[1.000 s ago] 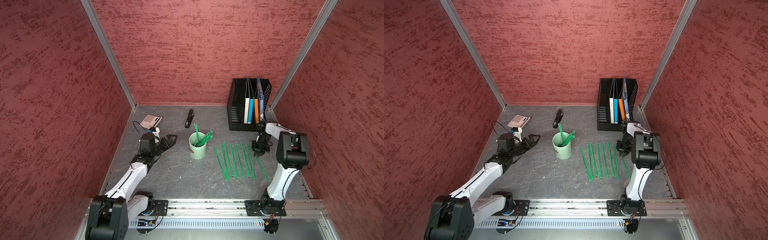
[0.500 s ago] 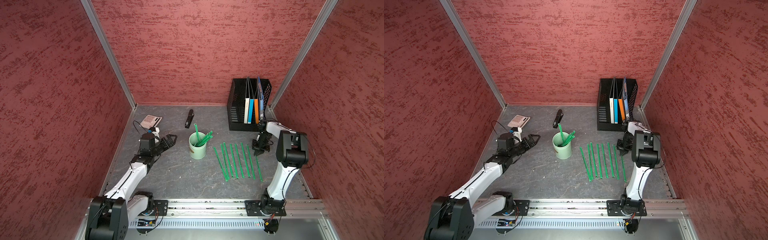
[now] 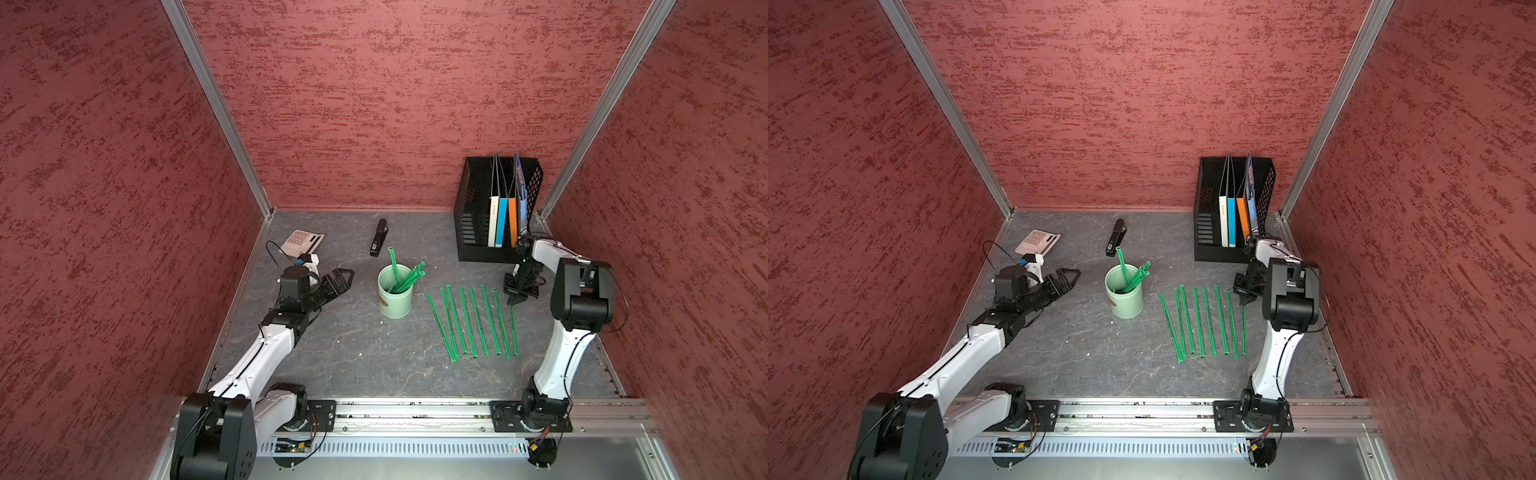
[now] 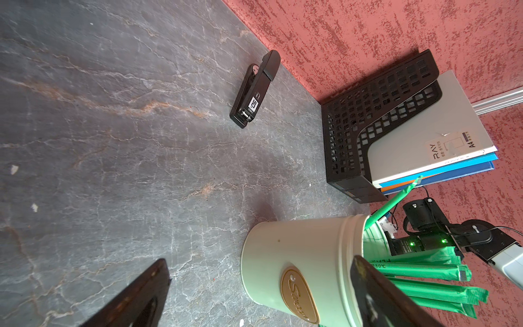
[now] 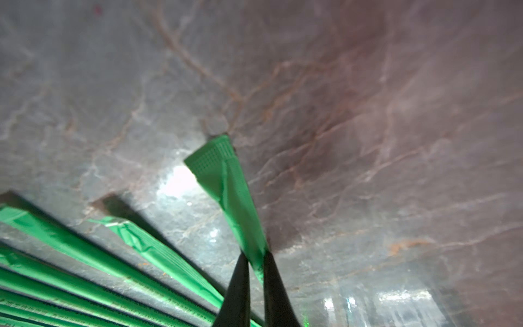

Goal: Take the straws out of the storage container
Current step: Pick up the straw from the container.

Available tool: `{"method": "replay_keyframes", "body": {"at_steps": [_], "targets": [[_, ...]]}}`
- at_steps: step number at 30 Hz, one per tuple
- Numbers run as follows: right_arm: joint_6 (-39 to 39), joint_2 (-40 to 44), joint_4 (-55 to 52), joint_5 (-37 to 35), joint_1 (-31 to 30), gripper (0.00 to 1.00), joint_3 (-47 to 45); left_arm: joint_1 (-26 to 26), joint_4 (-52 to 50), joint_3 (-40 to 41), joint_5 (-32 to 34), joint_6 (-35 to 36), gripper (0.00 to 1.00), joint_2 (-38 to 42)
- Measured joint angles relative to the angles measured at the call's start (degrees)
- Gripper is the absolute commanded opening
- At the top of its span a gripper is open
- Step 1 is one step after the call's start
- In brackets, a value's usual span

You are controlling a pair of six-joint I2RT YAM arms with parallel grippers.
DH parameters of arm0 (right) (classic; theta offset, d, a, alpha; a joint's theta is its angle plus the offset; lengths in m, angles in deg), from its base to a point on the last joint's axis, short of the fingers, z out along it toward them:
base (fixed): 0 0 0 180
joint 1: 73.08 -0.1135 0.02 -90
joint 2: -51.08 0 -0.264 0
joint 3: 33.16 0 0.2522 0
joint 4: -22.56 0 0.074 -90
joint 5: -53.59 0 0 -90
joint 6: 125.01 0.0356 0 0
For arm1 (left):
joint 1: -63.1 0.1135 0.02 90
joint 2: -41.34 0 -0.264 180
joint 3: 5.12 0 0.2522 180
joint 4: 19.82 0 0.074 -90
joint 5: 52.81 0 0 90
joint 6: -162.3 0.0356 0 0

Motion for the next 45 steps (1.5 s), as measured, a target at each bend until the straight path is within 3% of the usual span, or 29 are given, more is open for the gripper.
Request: {"method": "replay_keyframes", "body": {"at_steps": [6, 9, 15, 18, 22, 25, 29, 35, 39, 45], "targets": [[-0.24, 0.61, 1.46, -0.13, 0.20, 0.27, -0.22, -0.02, 0.04, -0.28, 0.00, 0.02, 1.00, -0.37], [-0.24, 2.64, 2.82, -0.28, 0.22, 0.31, -1.25, -0.09, 0.07, -0.28, 0.00, -0.02, 1.00, -0.96], [-0.20, 17.05, 5.84, -0.79, -1.90, 0.33, -6.45, -0.90, 0.13, -0.63, 0.00, -0.04, 1.00, -2.12], [0.24, 28.02, 9.53, -2.29, -9.31, 0.33, -10.21, -1.25, 0.39, -1.51, 0.00, -0.04, 1.00, -2.40], [2.82, 40.61, 17.81, -4.37, -27.71, 0.35, -15.58, -1.64, 0.48, -2.54, 0.00, -0.07, 1.00, -2.45], [5.68, 45.46, 22.91, -6.82, -40.13, 0.35, -18.08, -1.99, 0.46, -2.86, 0.04, -0.07, 1.00, -2.29], [9.03, 43.52, 27.04, -11.91, -52.85, 0.35, -15.54, -2.25, 0.09, -2.86, 0.22, -0.09, 1.00, -0.72], [10.78, 32.98, 31.23, -18.01, -65.81, 0.37, -6.75, -2.32, -0.04, -2.34, 0.57, -0.39, 1.00, 3.74], [11.26, 28.85, 32.06, -19.21, -69.53, 0.38, -4.59, -2.32, -0.96, -1.86, 1.09, -0.55, 1.00, 5.68], [11.98, 26.80, 32.09, -20.76, -69.83, 0.40, -4.11, -2.32, -2.40, -1.64, 1.49, -0.55, 1.00, 6.49]]}}
